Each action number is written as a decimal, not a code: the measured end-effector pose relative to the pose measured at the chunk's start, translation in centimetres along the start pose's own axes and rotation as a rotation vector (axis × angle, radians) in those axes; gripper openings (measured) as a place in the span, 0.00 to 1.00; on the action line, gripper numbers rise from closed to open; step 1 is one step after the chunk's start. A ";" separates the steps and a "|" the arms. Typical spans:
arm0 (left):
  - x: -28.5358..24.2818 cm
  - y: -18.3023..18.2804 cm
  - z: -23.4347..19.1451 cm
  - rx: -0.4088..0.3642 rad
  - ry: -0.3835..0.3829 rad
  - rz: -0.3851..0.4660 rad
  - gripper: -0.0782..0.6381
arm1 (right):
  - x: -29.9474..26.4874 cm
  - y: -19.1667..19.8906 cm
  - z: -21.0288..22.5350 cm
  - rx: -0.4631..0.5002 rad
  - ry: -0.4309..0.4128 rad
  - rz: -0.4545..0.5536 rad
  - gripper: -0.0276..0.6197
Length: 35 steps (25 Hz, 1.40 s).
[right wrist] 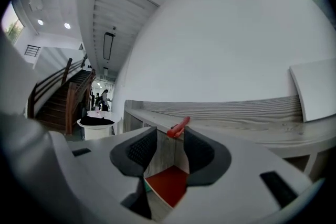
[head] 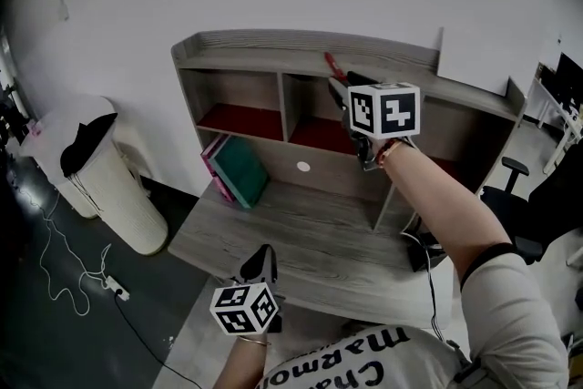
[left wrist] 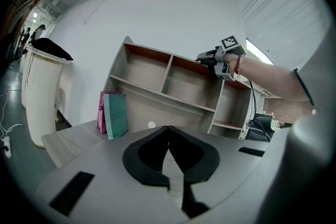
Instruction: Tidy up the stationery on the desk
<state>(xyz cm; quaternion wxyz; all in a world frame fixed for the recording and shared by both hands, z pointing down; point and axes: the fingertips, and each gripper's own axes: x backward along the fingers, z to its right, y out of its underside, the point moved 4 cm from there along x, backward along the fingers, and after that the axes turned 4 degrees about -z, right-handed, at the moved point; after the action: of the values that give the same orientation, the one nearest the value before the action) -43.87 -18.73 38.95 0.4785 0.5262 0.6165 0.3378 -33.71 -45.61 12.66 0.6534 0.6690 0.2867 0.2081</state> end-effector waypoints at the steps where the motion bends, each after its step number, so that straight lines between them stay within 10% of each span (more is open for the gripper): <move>1: 0.0 0.3 -0.2 0.008 0.001 -0.006 0.13 | -0.3 0.0 0.1 0.006 0.024 -0.008 0.30; 14: -0.2 0.8 1.0 0.017 0.068 0.013 0.13 | 1.1 0.1 1.2 -0.093 0.097 0.011 0.15; 35: -1.0 0.7 10.7 -0.035 0.194 0.019 0.13 | 16.4 6.8 1.6 -0.257 -0.080 0.069 0.15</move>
<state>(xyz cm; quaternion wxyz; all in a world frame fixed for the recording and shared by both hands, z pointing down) -33.59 -20.51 36.46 0.4225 0.4885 0.6488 0.4024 -19.66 -35.93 17.72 0.7372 0.5970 0.2080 0.2387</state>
